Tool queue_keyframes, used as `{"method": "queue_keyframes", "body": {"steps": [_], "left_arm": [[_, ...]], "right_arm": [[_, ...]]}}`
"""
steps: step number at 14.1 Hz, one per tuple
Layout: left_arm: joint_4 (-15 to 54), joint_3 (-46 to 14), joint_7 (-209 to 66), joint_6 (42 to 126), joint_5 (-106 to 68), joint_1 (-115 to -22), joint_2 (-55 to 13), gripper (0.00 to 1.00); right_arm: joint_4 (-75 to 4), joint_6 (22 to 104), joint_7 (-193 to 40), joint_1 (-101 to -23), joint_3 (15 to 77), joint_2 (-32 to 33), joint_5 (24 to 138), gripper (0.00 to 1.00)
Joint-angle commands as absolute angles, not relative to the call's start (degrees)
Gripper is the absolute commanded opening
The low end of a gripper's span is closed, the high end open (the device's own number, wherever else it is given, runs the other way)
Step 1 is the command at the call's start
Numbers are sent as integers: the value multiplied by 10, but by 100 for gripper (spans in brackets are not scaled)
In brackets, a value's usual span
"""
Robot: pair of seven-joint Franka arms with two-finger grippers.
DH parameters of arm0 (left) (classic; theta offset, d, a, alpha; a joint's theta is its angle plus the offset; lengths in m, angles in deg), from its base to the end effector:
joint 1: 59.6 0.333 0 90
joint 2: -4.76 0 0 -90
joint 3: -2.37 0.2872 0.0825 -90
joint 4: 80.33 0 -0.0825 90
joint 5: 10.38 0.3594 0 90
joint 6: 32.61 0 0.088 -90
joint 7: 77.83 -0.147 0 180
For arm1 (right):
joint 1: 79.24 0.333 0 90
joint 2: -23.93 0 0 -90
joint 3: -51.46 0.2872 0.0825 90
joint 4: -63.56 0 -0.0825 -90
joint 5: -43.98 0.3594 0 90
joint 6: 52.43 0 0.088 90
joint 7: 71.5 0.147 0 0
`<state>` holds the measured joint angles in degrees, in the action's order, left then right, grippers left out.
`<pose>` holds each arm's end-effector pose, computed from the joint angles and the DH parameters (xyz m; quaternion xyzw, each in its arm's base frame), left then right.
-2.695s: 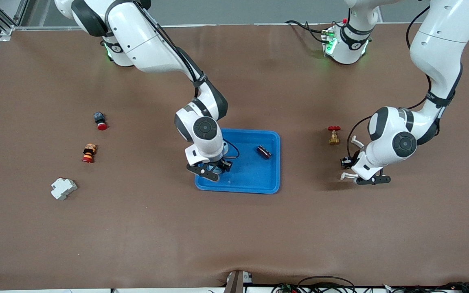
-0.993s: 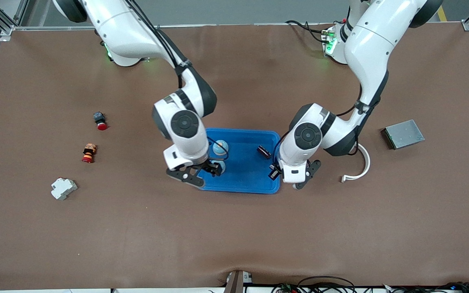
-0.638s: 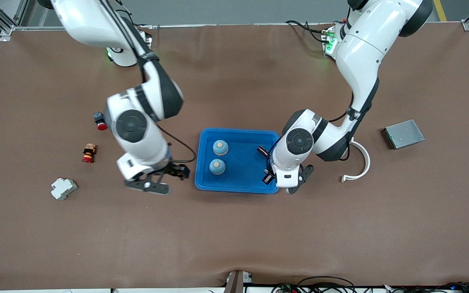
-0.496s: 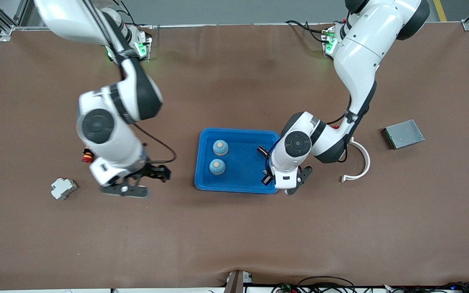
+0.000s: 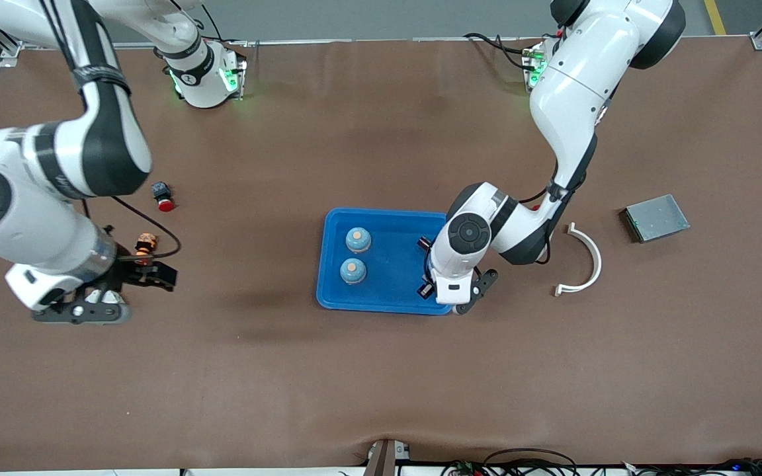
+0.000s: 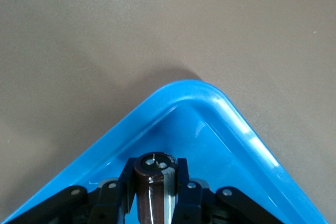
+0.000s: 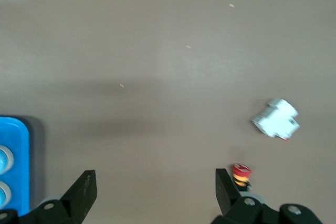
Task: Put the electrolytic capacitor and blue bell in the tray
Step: 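Lower the capacitor into the tray while the right gripper withdraws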
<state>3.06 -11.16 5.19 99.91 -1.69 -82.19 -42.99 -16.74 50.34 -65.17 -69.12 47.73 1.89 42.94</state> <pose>0.5721 -0.3819 0.1573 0.9209 0.3880 -0.0128 0.0358 0.6377 0.0745 0.4262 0.9998 0.0049 0.0065 0.0205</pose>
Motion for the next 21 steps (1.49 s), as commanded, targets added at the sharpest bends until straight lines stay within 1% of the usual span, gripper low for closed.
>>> {"method": "queue_keyframes", "body": {"steps": [1, 5, 7, 8, 9, 10, 11, 13, 17, 21], "left_arm": [[14, -104, 60, 996, -5, -832, -441, 0], [14, -103, 60, 996, -4, -832, -443, 0], [14, -104, 60, 996, -1, -832, -445, 0], [14, -104, 59, 996, -1, -832, -445, 2], [14, -104, 58, 996, -1, -832, -445, 12], [14, -104, 57, 996, -1, -832, -445, 49], [14, -104, 55, 996, 2, -832, -445, 99], [15, -104, 61, 996, 30, -839, -445, 100], [14, -104, 58, 994, 32, -839, -437, 100], [13, -105, 55, 986, 32, -830, -413, 100]], "right_arm": [[-186, 463, -699, -732, 489, 73, 429, 100], [-184, 415, -708, -756, 488, 112, 423, 100], [-184, 407, -729, -765, 486, 125, 421, 100], [-184, 401, -740, -776, 487, 134, 422, 100], [-184, 385, -743, -783, 488, 139, 423, 100], [-184, 375, -743, -788, 487, 148, 423, 100], [-186, 370, -742, -791, 487, 156, 423, 100], [-190, 359, -741, -798, 487, 168, 425, 100], [-190, 339, -735, -820, 493, 193, 431, 100], [-190, 325, -736, -838, 494, 203, 477, 100]]}}
